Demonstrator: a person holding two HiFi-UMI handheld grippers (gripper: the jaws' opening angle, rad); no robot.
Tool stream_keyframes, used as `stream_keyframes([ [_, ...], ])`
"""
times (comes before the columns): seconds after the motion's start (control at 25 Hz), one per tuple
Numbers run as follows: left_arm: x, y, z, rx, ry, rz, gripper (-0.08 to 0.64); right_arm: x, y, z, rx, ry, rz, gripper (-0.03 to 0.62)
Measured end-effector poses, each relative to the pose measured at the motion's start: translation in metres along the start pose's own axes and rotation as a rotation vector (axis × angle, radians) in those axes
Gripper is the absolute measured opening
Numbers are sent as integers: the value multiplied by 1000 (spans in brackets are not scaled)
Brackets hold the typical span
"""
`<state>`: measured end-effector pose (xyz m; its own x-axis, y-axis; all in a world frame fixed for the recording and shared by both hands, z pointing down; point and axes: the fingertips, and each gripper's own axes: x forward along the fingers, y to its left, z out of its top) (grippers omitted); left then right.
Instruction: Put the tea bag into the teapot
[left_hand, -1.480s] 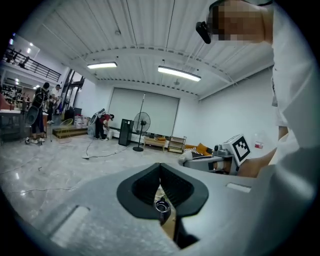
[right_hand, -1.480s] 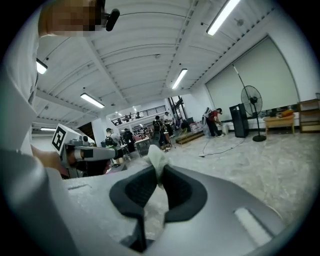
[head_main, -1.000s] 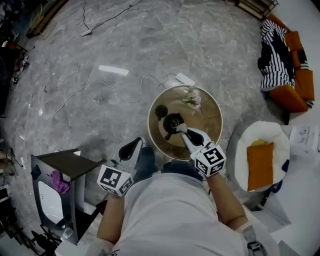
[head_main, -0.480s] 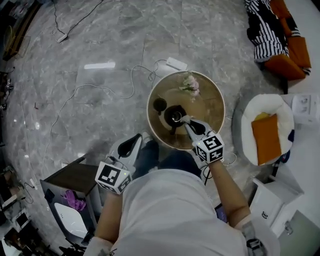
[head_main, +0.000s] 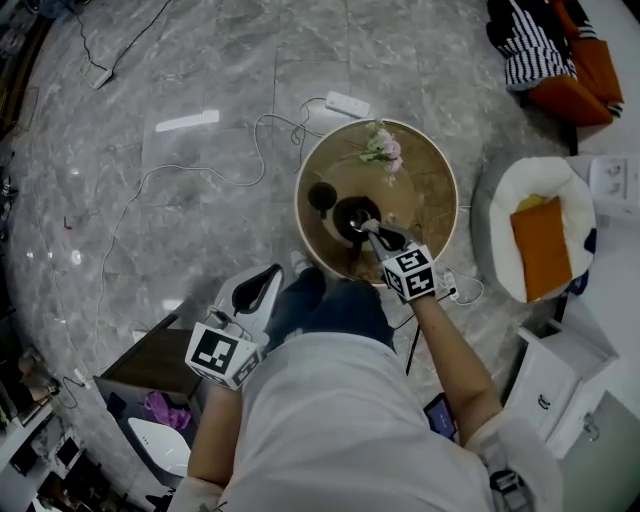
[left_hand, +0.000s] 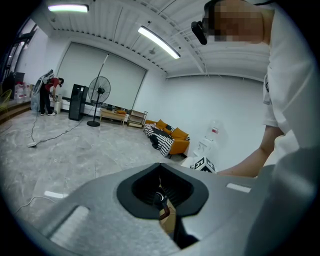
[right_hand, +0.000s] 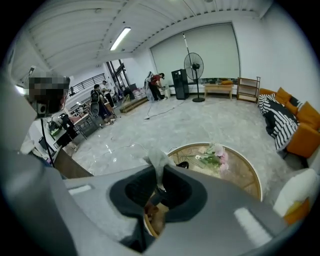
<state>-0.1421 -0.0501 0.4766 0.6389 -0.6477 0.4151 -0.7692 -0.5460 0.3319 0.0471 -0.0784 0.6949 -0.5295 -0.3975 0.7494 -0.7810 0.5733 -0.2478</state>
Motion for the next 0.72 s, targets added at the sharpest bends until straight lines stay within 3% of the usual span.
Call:
stream_keyframes([
  [0.72, -25, 27, -34, -63, 47, 25, 8, 85, -21, -61, 27, 246, -62, 43],
])
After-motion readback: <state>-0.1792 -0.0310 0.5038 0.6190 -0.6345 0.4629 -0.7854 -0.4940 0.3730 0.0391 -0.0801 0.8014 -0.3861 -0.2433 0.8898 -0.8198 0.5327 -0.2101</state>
